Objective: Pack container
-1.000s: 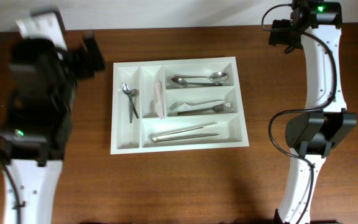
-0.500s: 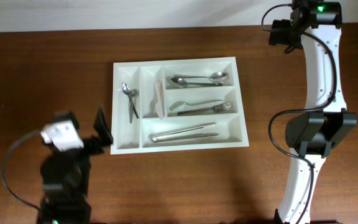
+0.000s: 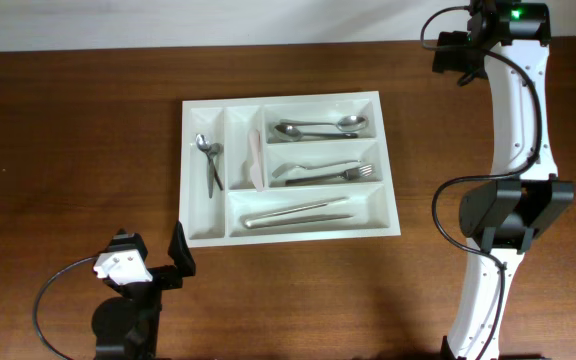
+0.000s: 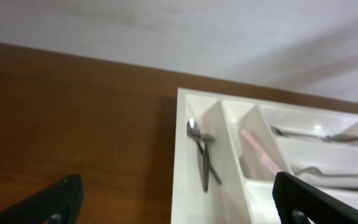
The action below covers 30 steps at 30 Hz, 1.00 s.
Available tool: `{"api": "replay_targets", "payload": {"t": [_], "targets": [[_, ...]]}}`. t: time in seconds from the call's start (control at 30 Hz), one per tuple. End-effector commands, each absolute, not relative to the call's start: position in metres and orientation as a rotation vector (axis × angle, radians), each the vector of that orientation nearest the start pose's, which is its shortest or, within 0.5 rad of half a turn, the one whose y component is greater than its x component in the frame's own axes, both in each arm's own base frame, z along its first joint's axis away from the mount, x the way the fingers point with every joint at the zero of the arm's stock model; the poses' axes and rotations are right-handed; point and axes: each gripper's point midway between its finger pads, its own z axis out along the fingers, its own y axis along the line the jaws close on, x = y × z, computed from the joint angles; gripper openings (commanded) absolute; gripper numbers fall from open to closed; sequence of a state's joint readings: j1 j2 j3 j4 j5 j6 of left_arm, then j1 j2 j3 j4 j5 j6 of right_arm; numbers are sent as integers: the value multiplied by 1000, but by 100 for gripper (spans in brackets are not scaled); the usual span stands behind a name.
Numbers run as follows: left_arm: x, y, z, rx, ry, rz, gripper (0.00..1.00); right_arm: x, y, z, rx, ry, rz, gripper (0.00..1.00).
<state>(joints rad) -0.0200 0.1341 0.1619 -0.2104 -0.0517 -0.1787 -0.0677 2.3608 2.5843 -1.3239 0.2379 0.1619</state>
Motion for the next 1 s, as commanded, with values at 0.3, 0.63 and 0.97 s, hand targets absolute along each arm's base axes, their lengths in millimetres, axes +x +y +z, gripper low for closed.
{"api": "replay_targets", "payload": {"t": [0.3, 0.63, 0.97], "targets": [[234, -6, 142, -127, 1795, -147, 99, 539, -77, 210, 393, 2588, -278, 99], [234, -6, 142, -129, 1795, -144, 99, 539, -76, 210, 393, 2588, -278, 99], [234, -6, 142, -129, 1795, -144, 99, 539, -77, 210, 393, 2588, -278, 99]]}}
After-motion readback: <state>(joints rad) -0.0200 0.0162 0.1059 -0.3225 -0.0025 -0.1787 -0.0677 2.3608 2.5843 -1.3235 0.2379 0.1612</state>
